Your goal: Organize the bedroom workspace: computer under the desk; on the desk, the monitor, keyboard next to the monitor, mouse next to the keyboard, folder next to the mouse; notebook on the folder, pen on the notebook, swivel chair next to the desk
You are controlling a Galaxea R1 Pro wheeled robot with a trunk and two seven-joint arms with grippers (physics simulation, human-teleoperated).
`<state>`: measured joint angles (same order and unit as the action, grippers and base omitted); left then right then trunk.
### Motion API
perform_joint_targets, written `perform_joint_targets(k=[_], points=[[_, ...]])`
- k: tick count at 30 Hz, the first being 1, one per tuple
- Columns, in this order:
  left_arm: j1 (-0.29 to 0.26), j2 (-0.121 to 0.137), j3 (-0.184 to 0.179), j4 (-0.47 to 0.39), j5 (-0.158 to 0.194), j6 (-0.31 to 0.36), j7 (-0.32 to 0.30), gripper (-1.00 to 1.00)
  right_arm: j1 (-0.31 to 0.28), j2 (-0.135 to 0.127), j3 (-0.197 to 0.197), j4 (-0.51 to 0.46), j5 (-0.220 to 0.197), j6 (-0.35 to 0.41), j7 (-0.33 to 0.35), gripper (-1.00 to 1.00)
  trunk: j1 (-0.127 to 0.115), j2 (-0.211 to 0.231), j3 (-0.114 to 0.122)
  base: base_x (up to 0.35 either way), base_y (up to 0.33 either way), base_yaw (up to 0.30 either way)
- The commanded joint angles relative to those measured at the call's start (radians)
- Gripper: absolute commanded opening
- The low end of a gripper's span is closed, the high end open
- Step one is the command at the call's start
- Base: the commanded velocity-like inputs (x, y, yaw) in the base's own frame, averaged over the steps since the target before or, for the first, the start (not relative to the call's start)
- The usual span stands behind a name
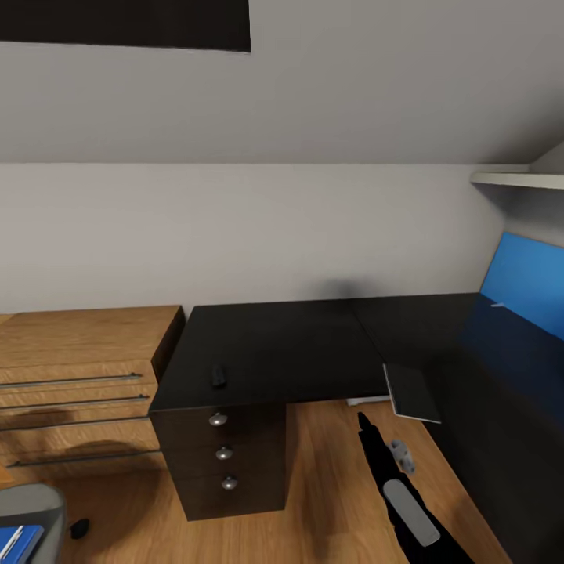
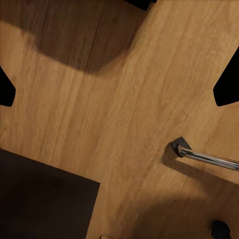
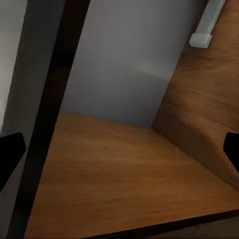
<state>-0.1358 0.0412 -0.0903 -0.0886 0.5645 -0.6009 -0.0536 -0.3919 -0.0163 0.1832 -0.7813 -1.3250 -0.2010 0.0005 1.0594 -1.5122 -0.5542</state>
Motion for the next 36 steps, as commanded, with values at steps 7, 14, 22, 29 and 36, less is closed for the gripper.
perform_joint_targets(k=[7, 14, 22, 29, 36], points=[[-0.001, 0.0, -0.008, 0.001, 0.011, -0.003, -0.005, 1.0, -0.001, -0.007, 0.008, -0.015, -0.104, 0.041, 0.0, 1.0, 0.027, -0.05, -0.023, 0.0, 0.0, 0.0], [-0.001, 0.002, -0.008, 0.001, 0.011, -0.002, -0.005, 1.0, -0.001, -0.008, 0.01, -0.015, -0.115, 0.047, -0.003, 1.0, 0.054, -0.099, -0.045, 0.0, 0.0, 0.0], [-0.001, 0.002, -0.009, 0.001, 0.011, -0.002, -0.005, 1.0, -0.001, -0.008, 0.011, -0.013, -0.119, 0.043, -0.007, 1.0, 0.084, -0.155, -0.07, 0.0, 0.0, 0.0], [-0.001, 0.002, -0.009, 0.001, 0.011, -0.002, -0.005, 1.0, -0.001, -0.004, 0.007, -0.008, -0.126, 0.043, -0.003, 1.0, 0.111, -0.204, -0.092, 0.0, 0.0, 0.0], [-0.001, 0.002, -0.008, 0.001, 0.011, -0.002, -0.005, 1.0, -0.001, -0.005, -0.022, -0.006, -0.15, 0.039, 0.0, 1.0, 0.123, -0.225, -0.101, 0.0, 0.0, 0.0]])
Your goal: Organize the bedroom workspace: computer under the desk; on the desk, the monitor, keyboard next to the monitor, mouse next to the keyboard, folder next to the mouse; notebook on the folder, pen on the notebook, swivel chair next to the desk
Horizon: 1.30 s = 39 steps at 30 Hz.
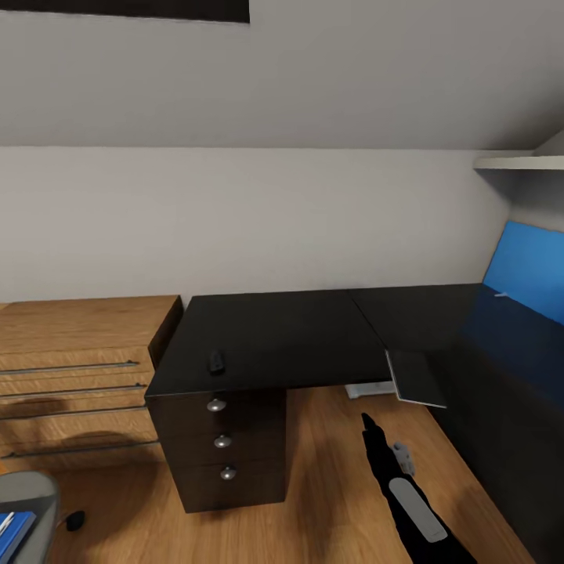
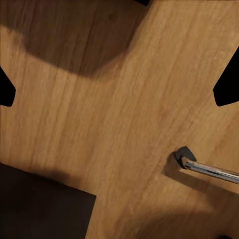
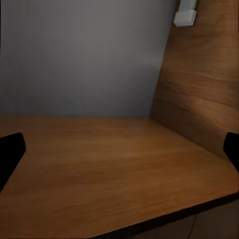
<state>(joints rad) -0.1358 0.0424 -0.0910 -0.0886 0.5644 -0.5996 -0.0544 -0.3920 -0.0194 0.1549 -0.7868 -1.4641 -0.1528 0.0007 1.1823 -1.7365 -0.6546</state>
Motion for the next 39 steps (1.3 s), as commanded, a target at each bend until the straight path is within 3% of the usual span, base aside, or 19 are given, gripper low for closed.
perform_joint_targets(k=[1, 7, 11, 17, 25, 29, 39], points=[[-0.001, 0.0, -0.008, 0.001, 0.011, -0.003, -0.005, 1.0, -0.001, -0.002, 0.0, 0.0, -0.012, -0.009, 0.0, 1.0, 0.0, 0.0, -0.001, 0.0, 0.0, 0.0], [-0.001, 0.0, -0.009, 0.001, 0.011, -0.003, -0.009, 1.0, -0.001, -0.001, -0.069, -0.002, -0.017, -0.01, 0.01, 1.0, 0.0, 0.0, -0.001, 0.0, 0.0, 0.0], [-0.001, -0.001, -0.01, 0.001, 0.01, -0.003, -0.01, 1.0, -0.001, -0.002, -0.124, -0.002, -0.018, -0.009, 0.065, 1.0, 0.0, 0.0, -0.001, 0.0, 0.0, 0.0], [-0.001, -0.001, -0.01, 0.001, 0.009, -0.003, -0.01, 1.0, -0.001, -0.002, -0.148, -0.002, -0.019, -0.007, 0.138, 1.0, 0.0, 0.0, -0.001, 0.0, 0.0, 0.0], [-0.001, -0.001, -0.01, 0.001, 0.009, -0.004, -0.01, 1.0, -0.001, 0.001, -0.161, -0.001, -0.028, -0.007, 0.167, 1.0, 0.0, 0.0, -0.001, 0.0, 0.0, 0.0], [-0.001, -0.001, -0.01, 0.001, 0.009, -0.004, -0.01, 1.0, -0.001, 0.002, -0.177, 0.0, -0.069, -0.007, 0.171, 1.0, 0.0, 0.0, -0.001, 0.0, 0.0, 0.0], [-0.001, -0.001, -0.01, 0.001, 0.009, -0.004, -0.01, 1.0, -0.001, 0.004, -0.199, 0.0, -0.242, -0.008, 0.174, 1.0, 0.0, 0.0, -0.001, 0.0, 0.0, 0.0]])
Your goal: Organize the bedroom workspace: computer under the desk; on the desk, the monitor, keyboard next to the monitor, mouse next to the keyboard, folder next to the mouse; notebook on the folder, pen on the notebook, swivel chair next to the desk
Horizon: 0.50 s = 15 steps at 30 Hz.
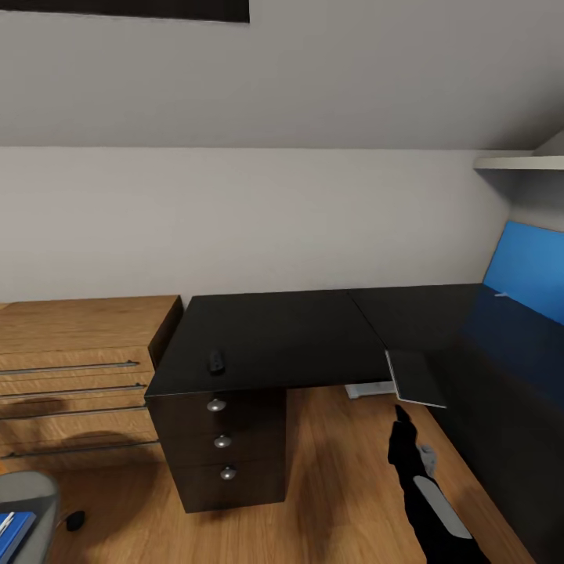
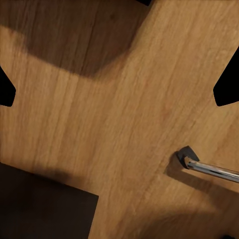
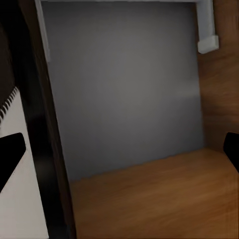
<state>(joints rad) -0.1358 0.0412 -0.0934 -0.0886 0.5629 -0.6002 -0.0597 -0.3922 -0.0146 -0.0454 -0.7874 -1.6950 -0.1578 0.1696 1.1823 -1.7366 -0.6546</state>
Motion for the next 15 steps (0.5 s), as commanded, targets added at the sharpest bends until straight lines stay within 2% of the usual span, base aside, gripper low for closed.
perform_joint_targets(k=[1, 6, 15], points=[[-0.001, 0.0, -0.008, 0.001, 0.011, -0.003, -0.005, 1.0, -0.001, 0.0, 0.001, 0.0, -0.022, -0.003, 0.006, 1.0, 0.0, 0.0, -0.001, 0.0, 0.0, 0.0], [-0.001, 0.0, -0.008, 0.001, 0.011, -0.003, -0.005, 1.0, -0.001, -0.001, -0.002, 0.0, -0.052, -0.003, 0.006, 1.0, 0.0, 0.0, -0.001, 0.0, 0.0, 0.0], [-0.001, 0.0, -0.008, 0.001, 0.011, -0.003, -0.005, 1.0, -0.001, -0.003, 0.002, -0.001, -0.062, -0.003, 0.012, 1.0, 0.0, 0.0, -0.001, 0.0, 0.0, 0.0]])
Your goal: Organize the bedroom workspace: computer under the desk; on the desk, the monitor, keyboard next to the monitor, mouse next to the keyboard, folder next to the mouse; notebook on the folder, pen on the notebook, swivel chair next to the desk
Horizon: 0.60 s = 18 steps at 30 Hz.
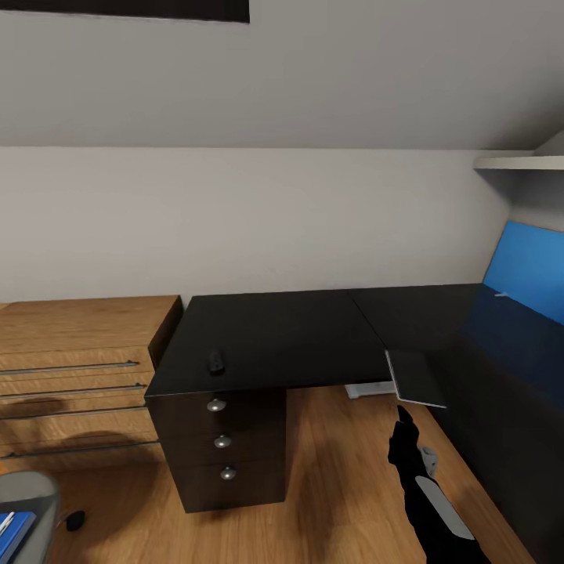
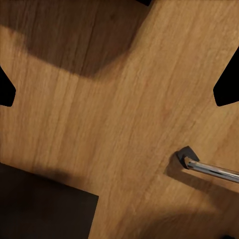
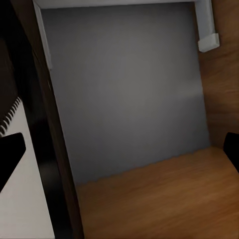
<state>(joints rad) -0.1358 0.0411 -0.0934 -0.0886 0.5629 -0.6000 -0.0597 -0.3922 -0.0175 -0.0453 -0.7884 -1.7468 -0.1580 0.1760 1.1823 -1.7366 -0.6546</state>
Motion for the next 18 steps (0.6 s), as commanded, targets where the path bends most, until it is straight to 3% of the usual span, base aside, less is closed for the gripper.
perform_joint_targets(k=[1, 11, 18], points=[[-0.001, 0.0, -0.008, 0.001, 0.011, -0.003, -0.005, 1.0, -0.001, 0.0, 0.003, 0.0, -0.011, -0.003, 0.006, 1.0, 0.0, 0.0, -0.001, 0.0, 0.0, 0.0], [-0.001, 0.0, -0.008, 0.001, 0.011, -0.003, -0.005, 1.0, -0.001, -0.001, 0.008, -0.001, -0.003, -0.004, 0.009, 1.0, 0.0, 0.0, -0.001, 0.0, 0.0, 0.0], [-0.001, 0.001, -0.009, 0.001, 0.011, -0.003, -0.005, 1.0, -0.001, -0.001, 0.009, -0.001, 0.039, -0.004, 0.013, 1.0, -0.008, 0.014, 0.005, 0.0, 0.0, 0.0]])
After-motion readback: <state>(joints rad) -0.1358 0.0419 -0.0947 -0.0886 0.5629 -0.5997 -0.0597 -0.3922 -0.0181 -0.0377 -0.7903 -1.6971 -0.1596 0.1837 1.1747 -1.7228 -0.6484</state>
